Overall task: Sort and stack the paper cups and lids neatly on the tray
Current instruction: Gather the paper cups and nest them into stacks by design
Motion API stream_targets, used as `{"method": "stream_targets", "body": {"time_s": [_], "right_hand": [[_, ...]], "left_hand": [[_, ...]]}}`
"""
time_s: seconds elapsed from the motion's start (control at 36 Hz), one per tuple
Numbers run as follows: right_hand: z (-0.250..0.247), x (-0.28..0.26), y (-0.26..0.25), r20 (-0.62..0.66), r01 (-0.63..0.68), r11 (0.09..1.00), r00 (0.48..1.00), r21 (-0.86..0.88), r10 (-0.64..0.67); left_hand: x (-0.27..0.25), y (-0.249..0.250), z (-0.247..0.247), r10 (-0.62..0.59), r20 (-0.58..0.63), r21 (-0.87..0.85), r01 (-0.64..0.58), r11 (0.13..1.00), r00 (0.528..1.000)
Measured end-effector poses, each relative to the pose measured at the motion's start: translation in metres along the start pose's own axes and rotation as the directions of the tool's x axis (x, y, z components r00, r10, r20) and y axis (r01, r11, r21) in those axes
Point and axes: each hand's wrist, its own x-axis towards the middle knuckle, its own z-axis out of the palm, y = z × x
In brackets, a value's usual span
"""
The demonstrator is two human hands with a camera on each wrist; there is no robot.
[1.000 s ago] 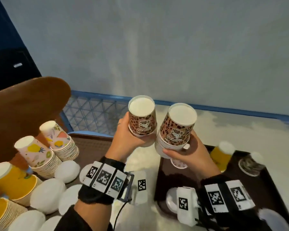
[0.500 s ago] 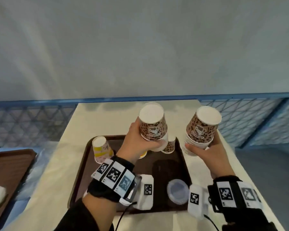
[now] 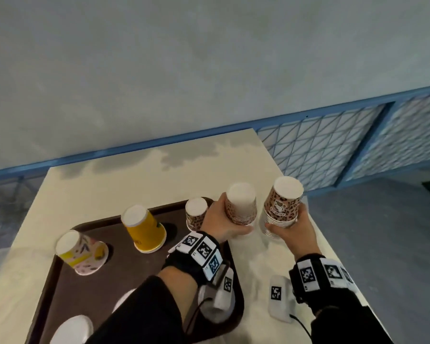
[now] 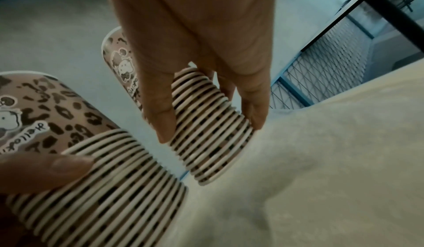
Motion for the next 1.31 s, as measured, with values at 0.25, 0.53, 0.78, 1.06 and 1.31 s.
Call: {"method": "stream_targets", "body": {"time_s": [0.25, 0.53, 0.78, 1.06, 1.31], "right_hand": [[0.002, 0.017, 0.023, 0.044, -0.050, 0.999, 0.998, -0.023, 0.051], [0.002, 0.019, 0.030, 0.060, -0.048, 0.990, 0.997, -0.133, 0.057], [-0.007, -0.001, 0.017, 0.057, 0.008, 0.974, 0.998, -0.228, 0.005], [-0.016, -0.058, -0.043, -0.183, 0.217, 0.962, 0.952, -0.166, -0.247], [0.060, -0.123, -0.127, 0.024, 0.587, 0.798, 0.807, -0.138, -0.590]], "left_hand": [[0.017, -0.021, 0.023, -0.053, 0.018, 0.034, 0.052, 0.998, 0.998], [0.021, -0.030, 0.027, -0.050, 0.020, 0.039, 0.049, 0.998, 0.999], [0.009, -0.023, 0.020, -0.051, 0.051, 0.133, 0.043, 0.990, 0.997], [-0.046, -0.010, -0.023, 0.139, -0.003, 0.296, -0.132, 0.946, 0.990], [-0.130, -0.008, -0.114, 0.234, -0.316, 0.564, -0.016, 0.826, 0.920]]}}
